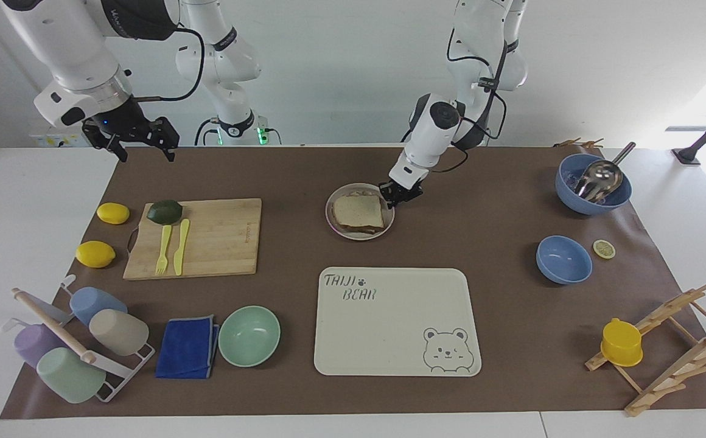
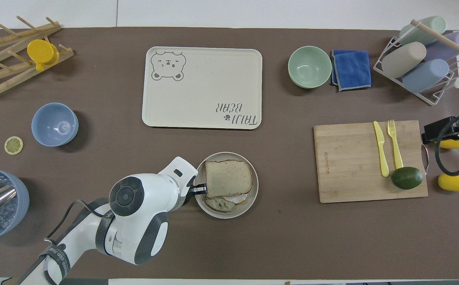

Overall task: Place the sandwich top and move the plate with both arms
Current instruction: 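Grasp the rim of the white plate with the left gripper, then slide the plate farther from the robot onto the bear tray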

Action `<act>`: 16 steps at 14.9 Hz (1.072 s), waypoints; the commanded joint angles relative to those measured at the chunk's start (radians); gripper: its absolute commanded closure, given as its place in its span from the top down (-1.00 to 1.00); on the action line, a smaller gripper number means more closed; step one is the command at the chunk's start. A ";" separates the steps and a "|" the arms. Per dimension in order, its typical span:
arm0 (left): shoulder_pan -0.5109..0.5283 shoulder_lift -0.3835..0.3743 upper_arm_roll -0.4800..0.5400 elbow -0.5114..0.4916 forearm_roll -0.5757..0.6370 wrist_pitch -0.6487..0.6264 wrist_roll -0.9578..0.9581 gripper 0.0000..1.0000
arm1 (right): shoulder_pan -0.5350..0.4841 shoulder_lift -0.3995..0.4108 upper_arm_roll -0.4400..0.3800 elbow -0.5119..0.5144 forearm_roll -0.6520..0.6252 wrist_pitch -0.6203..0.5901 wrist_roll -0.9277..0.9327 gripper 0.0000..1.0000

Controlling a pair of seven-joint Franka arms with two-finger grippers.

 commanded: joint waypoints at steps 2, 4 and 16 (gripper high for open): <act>0.082 -0.006 0.008 0.097 -0.015 -0.125 0.061 -1.00 | -0.014 -0.014 0.005 -0.010 0.029 0.001 -0.017 1.00; 0.165 0.023 0.010 0.277 -0.015 -0.336 0.131 -1.00 | -0.006 -0.014 0.007 -0.010 0.027 0.003 -0.014 1.00; 0.368 0.589 0.019 1.011 -0.006 -0.451 0.148 -1.00 | -0.009 -0.014 0.008 -0.010 0.027 -0.004 -0.015 1.00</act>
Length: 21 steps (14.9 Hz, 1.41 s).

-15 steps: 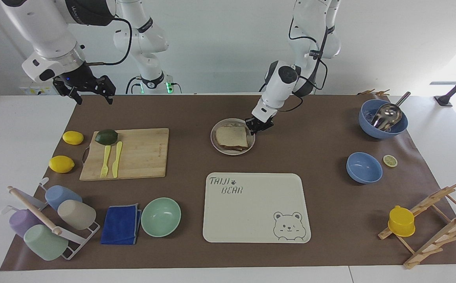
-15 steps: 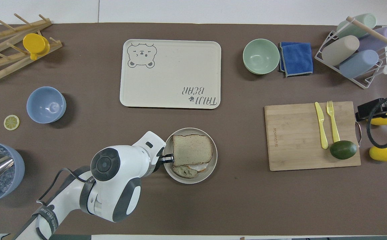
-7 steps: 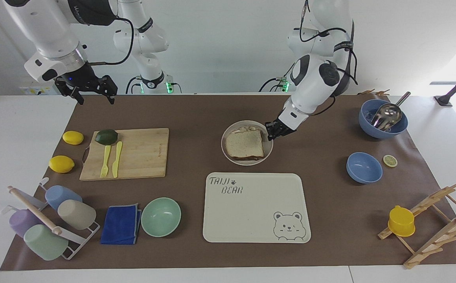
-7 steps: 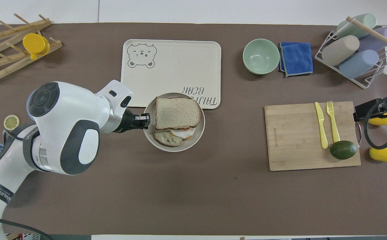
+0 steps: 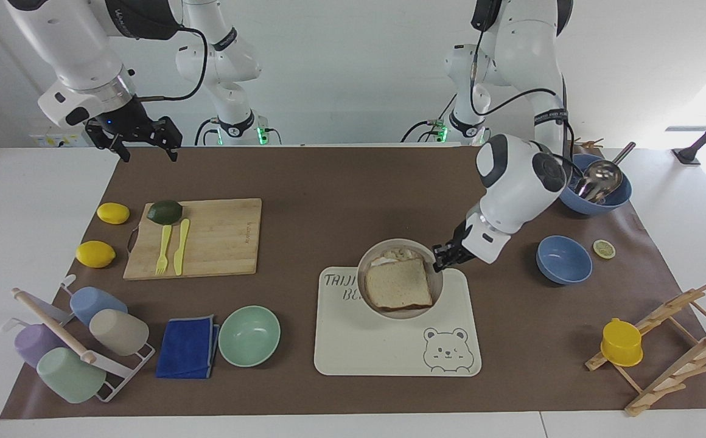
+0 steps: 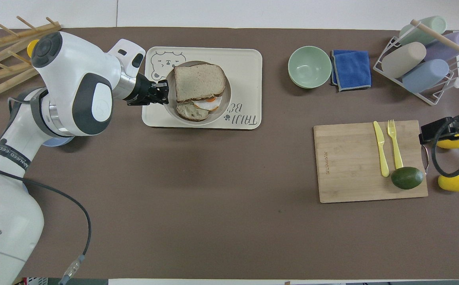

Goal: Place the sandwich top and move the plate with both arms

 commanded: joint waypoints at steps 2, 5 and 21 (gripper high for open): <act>0.031 0.118 -0.004 0.131 0.002 0.028 0.017 -1.00 | -0.017 -0.014 0.002 -0.008 0.027 -0.004 -0.015 1.00; 0.023 0.113 -0.004 0.085 0.006 0.091 0.038 -1.00 | -0.017 -0.014 0.002 -0.008 0.027 -0.004 -0.017 1.00; 0.089 -0.221 0.060 0.017 0.240 -0.185 0.067 1.00 | -0.010 -0.014 0.006 -0.008 0.068 -0.013 -0.025 1.00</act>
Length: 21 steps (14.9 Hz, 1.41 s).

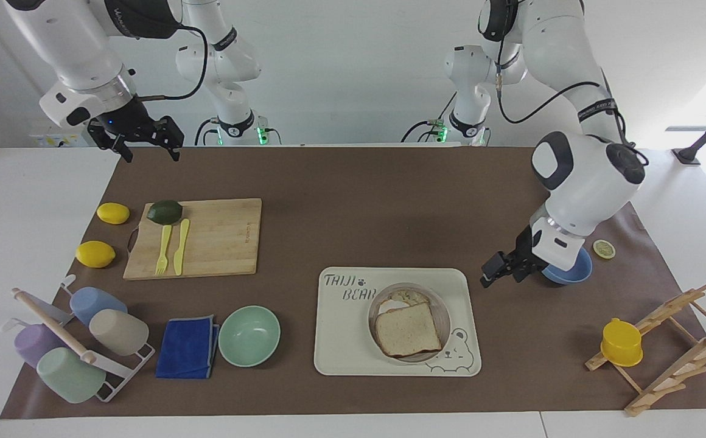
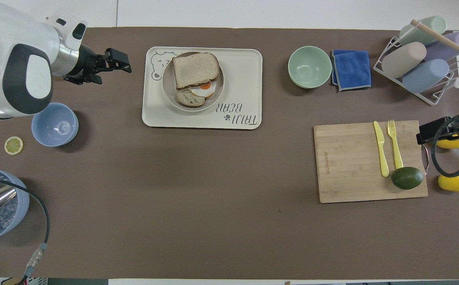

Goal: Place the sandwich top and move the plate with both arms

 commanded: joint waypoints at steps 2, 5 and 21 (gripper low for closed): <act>0.020 -0.160 0.008 -0.059 0.088 -0.123 0.012 1.00 | -0.009 -0.014 0.005 -0.006 0.035 -0.013 -0.025 1.00; 0.028 -0.255 0.008 -0.059 0.149 -0.227 0.014 1.00 | -0.009 -0.014 0.005 -0.006 0.035 -0.013 -0.025 1.00; 0.125 -0.377 -0.047 -0.143 0.183 -0.414 0.179 1.00 | -0.009 -0.014 0.005 -0.006 0.035 -0.011 -0.022 1.00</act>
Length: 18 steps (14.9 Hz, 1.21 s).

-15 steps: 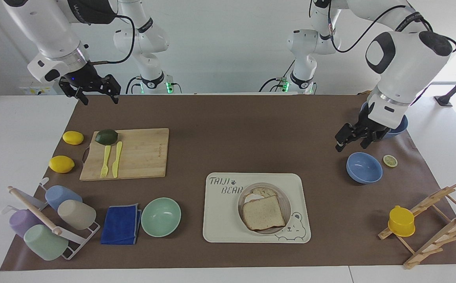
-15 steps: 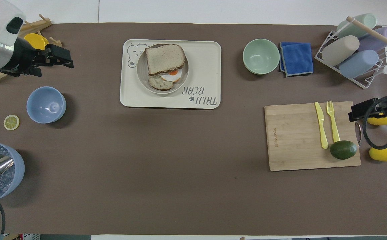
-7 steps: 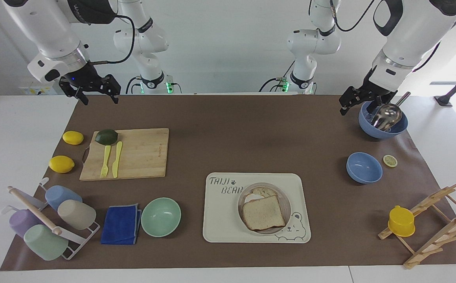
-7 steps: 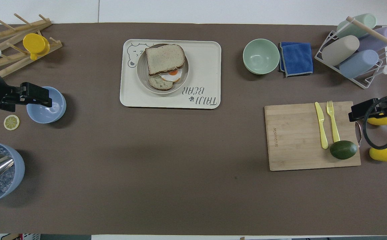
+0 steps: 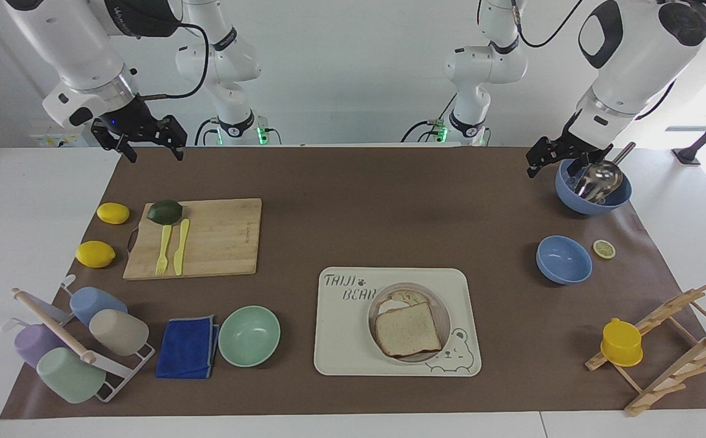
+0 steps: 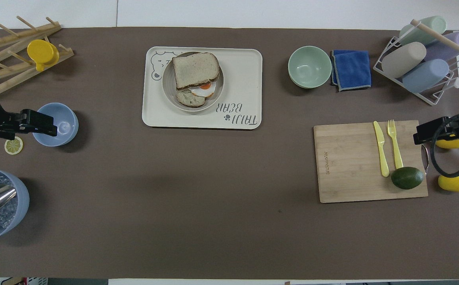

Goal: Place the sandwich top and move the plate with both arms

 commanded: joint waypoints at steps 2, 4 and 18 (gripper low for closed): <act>0.014 0.018 -0.010 0.045 0.018 -0.025 0.017 1.00 | -0.009 -0.013 0.004 -0.006 0.023 -0.007 -0.022 1.00; 0.006 0.014 -0.009 0.039 0.022 -0.025 0.012 1.00 | -0.008 -0.013 0.006 -0.006 0.023 -0.010 -0.020 1.00; 0.022 0.010 -0.032 0.052 0.058 -0.013 0.017 1.00 | -0.008 -0.013 0.009 -0.005 0.012 -0.011 -0.020 1.00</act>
